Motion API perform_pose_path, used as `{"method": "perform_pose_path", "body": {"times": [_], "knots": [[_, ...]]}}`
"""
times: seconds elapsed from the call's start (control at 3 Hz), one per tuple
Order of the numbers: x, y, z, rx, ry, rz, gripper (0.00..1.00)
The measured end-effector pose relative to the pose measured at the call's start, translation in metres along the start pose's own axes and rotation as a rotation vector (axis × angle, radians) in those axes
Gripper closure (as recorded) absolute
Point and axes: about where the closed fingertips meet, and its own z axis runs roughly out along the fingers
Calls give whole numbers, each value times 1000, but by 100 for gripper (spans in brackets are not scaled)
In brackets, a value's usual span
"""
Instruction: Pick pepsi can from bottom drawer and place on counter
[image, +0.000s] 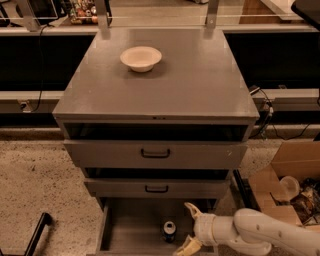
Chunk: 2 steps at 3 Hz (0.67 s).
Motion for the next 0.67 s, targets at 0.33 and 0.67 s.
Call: {"method": "perform_pose_path", "body": {"times": [0.33, 0.67], "knots": [[44, -29, 27, 38, 29, 18, 0], [87, -44, 49, 67, 73, 35, 0]]}}
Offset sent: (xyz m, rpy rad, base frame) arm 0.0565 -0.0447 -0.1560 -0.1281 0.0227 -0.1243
